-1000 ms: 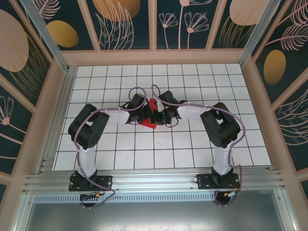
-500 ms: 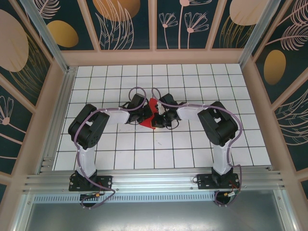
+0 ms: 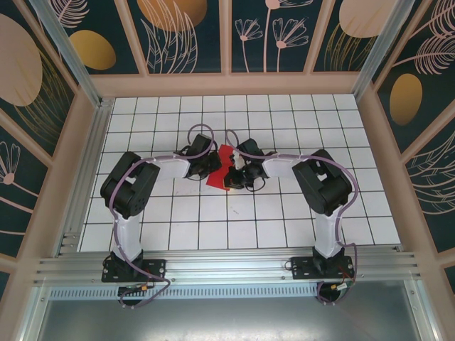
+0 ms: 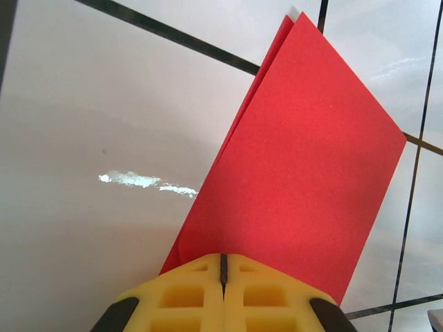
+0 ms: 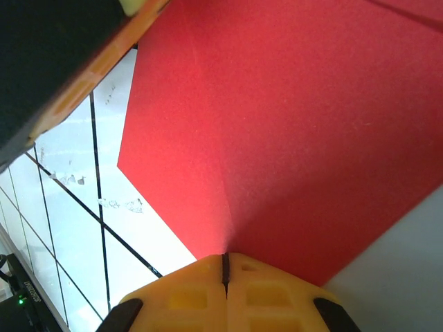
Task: Fold a paper plane with a square sheet of paper (pick it up from the middle)
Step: Fold the triangle a second time at the center of the table.
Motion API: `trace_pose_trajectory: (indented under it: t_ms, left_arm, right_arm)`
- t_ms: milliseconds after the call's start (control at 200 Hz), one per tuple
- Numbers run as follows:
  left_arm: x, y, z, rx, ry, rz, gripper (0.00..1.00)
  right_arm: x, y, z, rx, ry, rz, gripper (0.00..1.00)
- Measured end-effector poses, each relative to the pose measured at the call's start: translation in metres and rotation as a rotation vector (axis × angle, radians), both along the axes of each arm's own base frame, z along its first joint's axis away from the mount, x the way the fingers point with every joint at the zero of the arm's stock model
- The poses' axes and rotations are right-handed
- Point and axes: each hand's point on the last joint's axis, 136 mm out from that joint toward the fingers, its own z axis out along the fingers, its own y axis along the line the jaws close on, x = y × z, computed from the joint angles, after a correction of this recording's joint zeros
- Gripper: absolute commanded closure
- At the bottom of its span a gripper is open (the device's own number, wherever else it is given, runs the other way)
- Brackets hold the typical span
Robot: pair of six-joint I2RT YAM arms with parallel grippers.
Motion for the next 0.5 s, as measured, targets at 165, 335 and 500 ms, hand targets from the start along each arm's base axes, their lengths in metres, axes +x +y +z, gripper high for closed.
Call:
trace_pose_trajectory:
  t_ms: [165, 335, 500]
  left_arm:
    - [0.005, 0.000, 0.000, 0.033, 0.009, -0.014, 0.93]
    - [0.024, 0.017, 0.001, 0.081, -0.026, 0.022, 0.93]
    - [0.039, 0.038, 0.005, 0.112, -0.054, 0.038, 0.88]
  right_arm:
    - [0.001, -0.001, 0.000, 0.007, -0.004, -0.002, 0.97]
    - [0.000, 0.000, 0.000, 0.013, -0.004, 0.000, 0.97]
    - [0.000, -0.001, 0.000, 0.014, -0.003, 0.000, 0.97]
